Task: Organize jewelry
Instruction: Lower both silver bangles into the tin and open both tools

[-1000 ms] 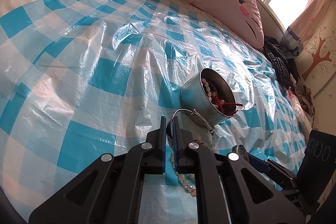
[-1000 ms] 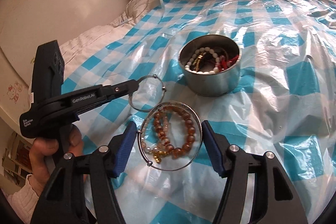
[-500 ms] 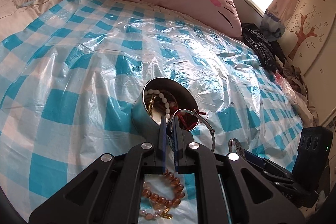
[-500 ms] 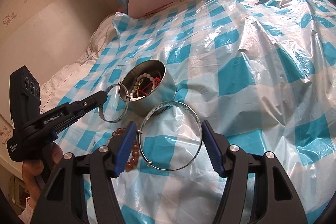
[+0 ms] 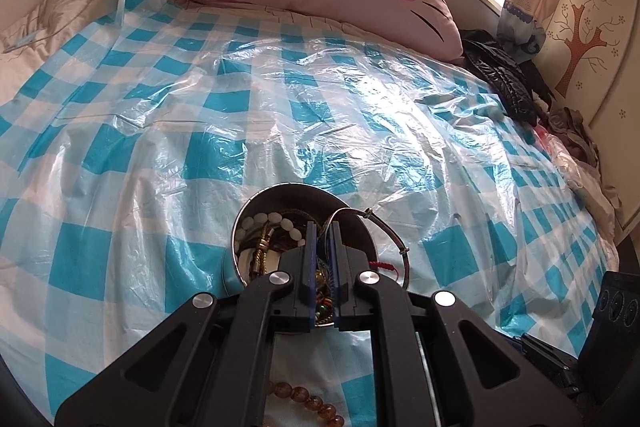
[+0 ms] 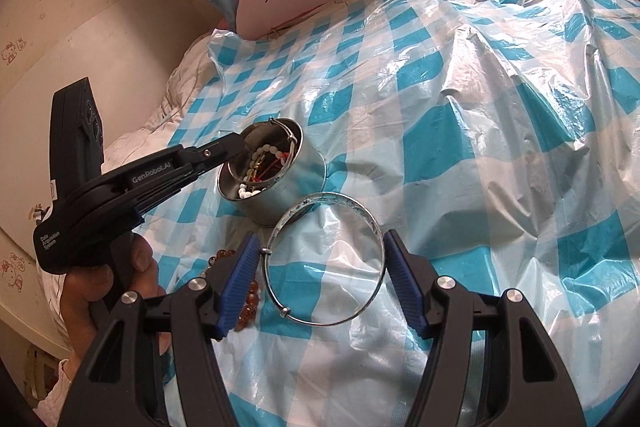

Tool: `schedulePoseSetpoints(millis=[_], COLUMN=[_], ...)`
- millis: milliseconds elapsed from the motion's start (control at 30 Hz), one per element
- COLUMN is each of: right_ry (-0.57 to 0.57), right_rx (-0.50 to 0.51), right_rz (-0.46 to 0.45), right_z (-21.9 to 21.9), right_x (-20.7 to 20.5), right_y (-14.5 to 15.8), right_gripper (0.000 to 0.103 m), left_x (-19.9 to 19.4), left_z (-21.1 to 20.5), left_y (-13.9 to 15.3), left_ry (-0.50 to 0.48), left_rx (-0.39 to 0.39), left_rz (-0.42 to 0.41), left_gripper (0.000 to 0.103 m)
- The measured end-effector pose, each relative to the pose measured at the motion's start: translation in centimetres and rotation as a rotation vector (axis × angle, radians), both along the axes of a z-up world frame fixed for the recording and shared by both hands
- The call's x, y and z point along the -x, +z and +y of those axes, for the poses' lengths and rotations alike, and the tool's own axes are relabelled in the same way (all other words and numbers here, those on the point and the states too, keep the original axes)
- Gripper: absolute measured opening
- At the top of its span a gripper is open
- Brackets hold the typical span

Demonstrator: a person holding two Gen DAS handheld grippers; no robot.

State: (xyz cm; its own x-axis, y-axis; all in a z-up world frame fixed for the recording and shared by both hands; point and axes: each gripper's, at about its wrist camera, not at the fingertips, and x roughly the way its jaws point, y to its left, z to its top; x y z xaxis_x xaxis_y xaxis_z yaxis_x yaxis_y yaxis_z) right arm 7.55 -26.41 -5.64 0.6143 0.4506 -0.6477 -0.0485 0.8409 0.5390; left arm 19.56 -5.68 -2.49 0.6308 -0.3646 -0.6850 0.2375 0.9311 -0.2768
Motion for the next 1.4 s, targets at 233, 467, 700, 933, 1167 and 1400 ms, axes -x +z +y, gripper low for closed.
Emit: schedulePoseSetpoints(millis=[233, 467, 700, 933, 1167, 1400], right_ry=[0.006, 0.020, 0.035, 0.071, 0.116, 0.140], right_rx=[-0.013, 0.020, 0.041, 0.085, 0.151, 0.185], right_rz=[0.000, -0.016, -0.029, -0.078, -0.117, -0.143], right_z=[0.0, 0.6, 1.4, 3.1, 5.4, 6.5], right_x=[-0.2, -0.4, -0.7, -1.6, -3.3, -6.2], right_y=[0.0, 0.4, 0.7, 2.0, 3.1, 3.7], right_gripper=[0.062, 0.062, 0.062, 0.062, 0.062, 0.062], left_x=[-1.7, -2.2, -1.6, -0.9, -0.5, -0.2], left_z=[2.1, 2.3, 3.7, 6.5, 8.0, 7.7], left_y=[-1.2, -1.6, -0.6, -0.1, -0.3, 0.1], left_ry=[0.087, 0.092, 0.123, 0.230, 0.298, 0.320], left_rx=[-0.013, -0.006, 0.064, 0.110, 0.103, 0.031], left_rz=[0.032, 0.055, 0.037, 0.007, -0.002, -0.034], left_gripper=[0.005, 0.009, 0.029, 0.038, 0.042, 0.045])
